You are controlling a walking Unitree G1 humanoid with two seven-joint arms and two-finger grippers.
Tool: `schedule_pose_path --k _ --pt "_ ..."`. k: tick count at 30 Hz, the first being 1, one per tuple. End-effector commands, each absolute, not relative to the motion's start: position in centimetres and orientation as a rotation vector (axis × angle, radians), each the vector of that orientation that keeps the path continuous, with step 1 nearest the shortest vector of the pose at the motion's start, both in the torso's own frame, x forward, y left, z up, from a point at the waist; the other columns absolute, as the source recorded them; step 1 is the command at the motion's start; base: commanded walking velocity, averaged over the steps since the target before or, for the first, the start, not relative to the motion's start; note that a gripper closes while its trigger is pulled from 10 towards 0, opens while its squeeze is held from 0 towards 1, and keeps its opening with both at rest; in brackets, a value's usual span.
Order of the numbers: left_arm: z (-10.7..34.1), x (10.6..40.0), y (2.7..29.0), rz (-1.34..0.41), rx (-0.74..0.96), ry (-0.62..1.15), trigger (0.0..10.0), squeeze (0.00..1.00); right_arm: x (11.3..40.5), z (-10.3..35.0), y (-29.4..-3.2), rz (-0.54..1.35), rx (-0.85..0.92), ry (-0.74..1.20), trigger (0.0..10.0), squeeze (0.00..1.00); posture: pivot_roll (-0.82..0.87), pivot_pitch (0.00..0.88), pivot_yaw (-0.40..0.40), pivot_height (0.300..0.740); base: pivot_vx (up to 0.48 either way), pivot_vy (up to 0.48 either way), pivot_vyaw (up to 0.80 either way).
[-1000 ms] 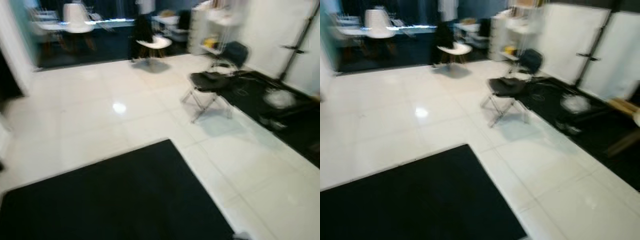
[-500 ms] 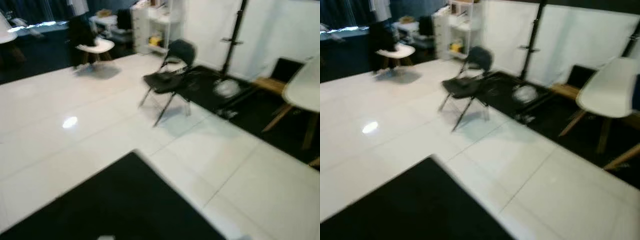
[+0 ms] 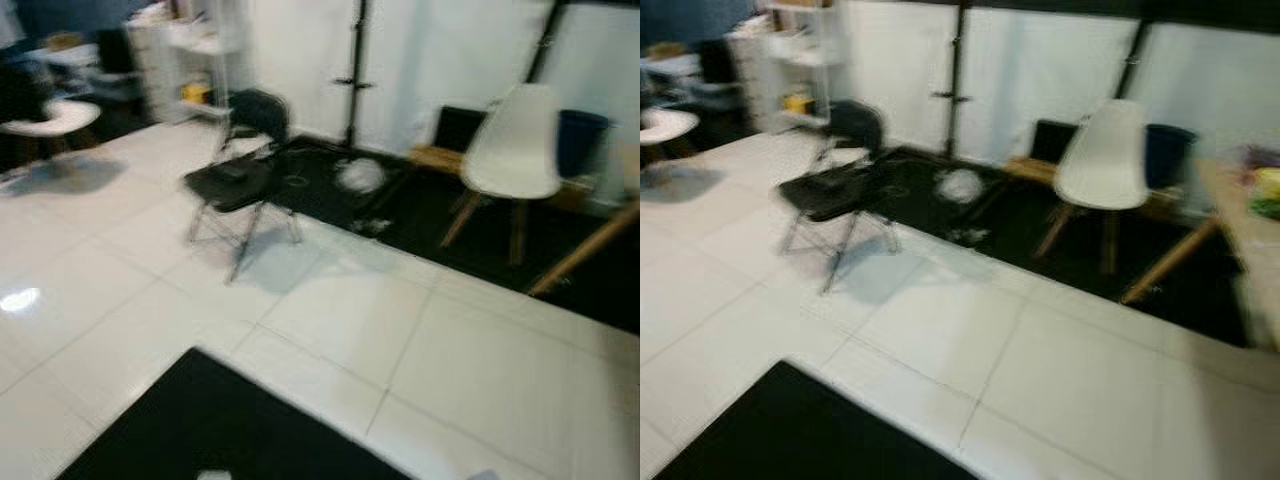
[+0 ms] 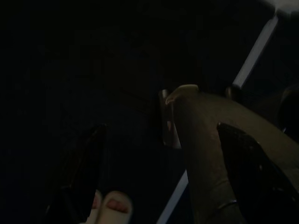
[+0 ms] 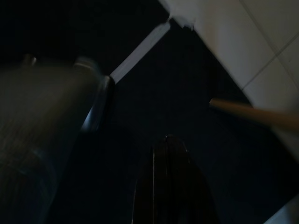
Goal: Restocking fridge
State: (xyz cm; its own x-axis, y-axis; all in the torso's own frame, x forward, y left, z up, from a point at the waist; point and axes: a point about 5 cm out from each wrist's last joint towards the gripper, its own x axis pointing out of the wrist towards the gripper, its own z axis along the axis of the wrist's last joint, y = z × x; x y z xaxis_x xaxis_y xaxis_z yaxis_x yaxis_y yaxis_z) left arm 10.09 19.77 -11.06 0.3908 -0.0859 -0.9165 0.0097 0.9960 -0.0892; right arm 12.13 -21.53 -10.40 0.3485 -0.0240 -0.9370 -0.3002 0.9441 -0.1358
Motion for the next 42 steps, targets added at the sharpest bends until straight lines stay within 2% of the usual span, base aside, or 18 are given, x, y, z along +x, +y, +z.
schedule_pose_path --k 1,9,14,20,27,28,30,34,37,42 --pt "-11.5 8.6 19.3 -0.079 -0.078 1.235 10.0 0.0 12.5 -10.2 -22.1 0.173 -0.317 1.197 10.0 0.0 -0.03 0.0 0.002 0.74 0.255 0.0 -0.78" --pt "-11.3 9.1 20.2 -0.068 -0.049 1.228 10.0 0.0 13.0 -9.8 -22.9 0.15 -0.325 1.188 10.0 0.0 -0.03 0.0 -0.016 0.74 0.256 0.0 -0.78" --pt "-11.2 9.6 20.3 -0.058 -0.063 1.207 10.0 0.0 13.0 -9.8 -23.2 0.163 -0.348 1.192 10.0 0.0 -0.03 0.0 -0.001 0.74 0.254 0.0 -0.78" --pt "-11.1 10.0 20.0 -0.064 -0.061 1.204 10.0 0.0 13.7 -9.8 -22.1 0.189 -0.339 1.176 10.0 0.0 -0.01 0.0 0.014 0.74 0.253 0.0 -0.78" --pt "-11.0 10.6 19.7 -0.07 -0.051 1.196 10.0 0.0 13.8 -9.8 -22.1 0.189 -0.355 1.185 10.0 0.0 -0.01 0.0 0.021 0.74 0.072 0.0 -0.78" --pt "-10.9 11.2 19.6 -0.052 -0.049 1.177 10.0 0.0 15.1 -9.4 -21.8 0.17 -0.329 1.138 10.0 0.0 -0.01 0.0 0.011 0.74 0.0 0.0 0.0" --pt "-10.8 11.8 19.4 -0.041 -0.051 1.161 10.0 0.0 15.8 -9.1 -21.8 0.16 -0.313 1.114 10.0 0.0 0.0 0.0 0.006 0.74 0.0 0.0 0.0" --pt "-10.6 12.5 19.2 -0.046 -0.045 1.149 10.0 0.0 16.3 -8.9 -21.9 0.145 -0.32 1.113 10.0 0.0 0.0 0.0 -0.011 0.74 0.0 0.0 0.0" --pt "-10.4 13.0 19.5 -0.049 -0.018 1.139 10.0 0.0 17.5 -8.5 -21.1 0.176 -0.31 1.073 10.0 0.0 -0.01 0.0 -0.015 0.74 0.0 0.0 0.0" --pt "-10.5 12.6 20.0 -0.037 0.057 1.167 10.0 0.0 17.6 -8.5 -20.6 0.191 -0.315 1.08 10.0 0.0 -0.03 0.0 -0.009 0.74 0.0 0.0 0.0"
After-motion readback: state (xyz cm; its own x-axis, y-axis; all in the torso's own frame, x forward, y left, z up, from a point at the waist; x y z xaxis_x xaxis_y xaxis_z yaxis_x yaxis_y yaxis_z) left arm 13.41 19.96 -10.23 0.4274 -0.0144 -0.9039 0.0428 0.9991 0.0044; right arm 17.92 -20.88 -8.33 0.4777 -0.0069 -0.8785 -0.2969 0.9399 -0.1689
